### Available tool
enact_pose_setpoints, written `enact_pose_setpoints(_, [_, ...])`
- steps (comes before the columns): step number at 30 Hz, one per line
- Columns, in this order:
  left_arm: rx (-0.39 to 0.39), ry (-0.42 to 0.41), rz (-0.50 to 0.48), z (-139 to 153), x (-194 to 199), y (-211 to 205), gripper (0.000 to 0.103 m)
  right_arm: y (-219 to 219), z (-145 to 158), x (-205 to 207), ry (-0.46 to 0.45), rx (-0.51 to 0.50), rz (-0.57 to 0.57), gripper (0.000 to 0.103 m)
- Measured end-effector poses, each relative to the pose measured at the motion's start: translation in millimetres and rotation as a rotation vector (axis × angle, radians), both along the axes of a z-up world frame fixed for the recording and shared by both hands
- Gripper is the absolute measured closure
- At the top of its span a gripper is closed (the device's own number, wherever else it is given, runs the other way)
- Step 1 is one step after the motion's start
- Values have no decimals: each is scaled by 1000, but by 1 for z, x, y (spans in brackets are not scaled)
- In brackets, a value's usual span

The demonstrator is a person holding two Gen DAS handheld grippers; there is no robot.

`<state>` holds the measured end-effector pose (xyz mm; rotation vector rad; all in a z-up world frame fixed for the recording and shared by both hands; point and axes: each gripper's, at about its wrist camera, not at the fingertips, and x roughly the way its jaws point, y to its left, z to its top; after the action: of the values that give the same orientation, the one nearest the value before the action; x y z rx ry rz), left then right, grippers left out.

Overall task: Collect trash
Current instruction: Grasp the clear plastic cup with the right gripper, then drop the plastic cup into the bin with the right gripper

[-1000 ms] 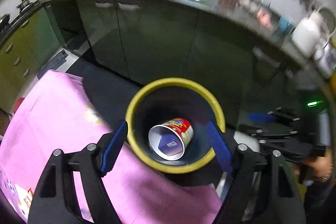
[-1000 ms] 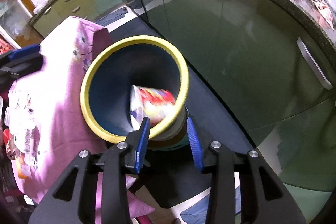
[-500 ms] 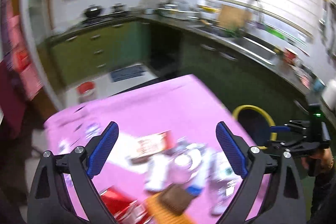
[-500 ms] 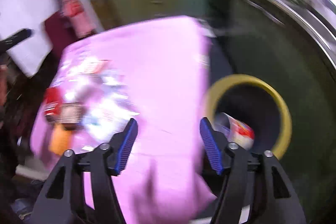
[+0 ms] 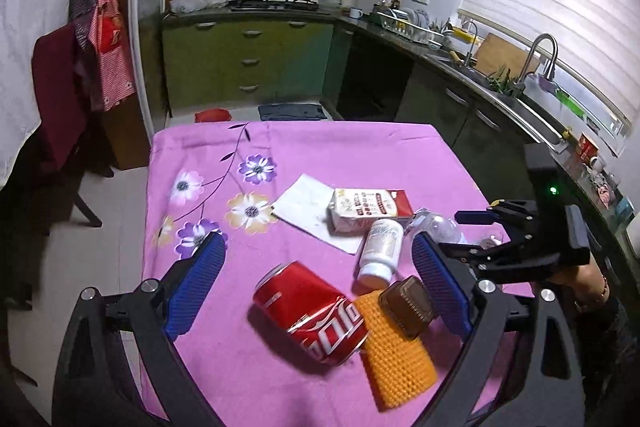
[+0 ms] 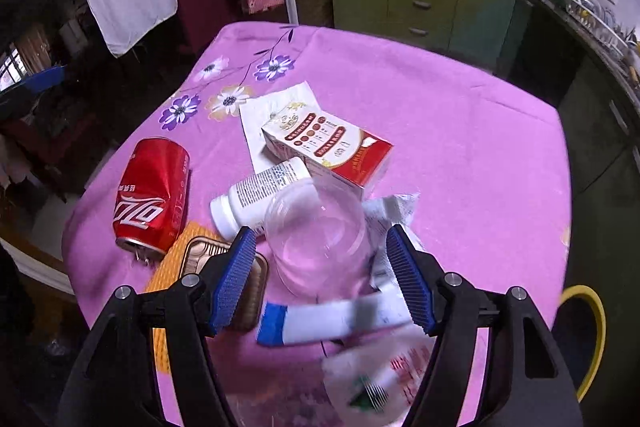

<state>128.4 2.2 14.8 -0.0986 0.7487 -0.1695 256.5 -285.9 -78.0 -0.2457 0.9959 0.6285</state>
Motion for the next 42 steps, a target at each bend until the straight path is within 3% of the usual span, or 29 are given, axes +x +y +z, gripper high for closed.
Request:
enact_pose_setpoints(8, [-12,31,-32,-17,1,-7,13,23,-22,8,9,-63,1,36])
enact_pose_setpoints(10, [-11,39,-45,-19,3,-9,13,24,-23,9,-12,-86,-5,45])
enact_pose_setpoints(12, [-10,43,-49,-20,4,-12,13,20,-20,10,-4,-53,-6,46])
enact_pose_setpoints(29, [21,56,-68,-27,5,-23,12,1,48,-13,-123,100,-21,48])
enact_pose_setpoints(33, [33,47,-101,-23,5,-33,12,-36,76,-24,-186,139,-89,48])
enact_pose_setpoints(36, [44,42,-136,-22,5,-45,12,-89,93,-29,-241,130,-216,48])
enact_pose_setpoints(39, [58,45,-192,-24,5,-63,12,-151,90,-26,-241,105,-372,47])
enact_pose_setpoints(42, [49,53,-247,-27,7,-81,9,-219,68,-16,-218,36,-559,47])
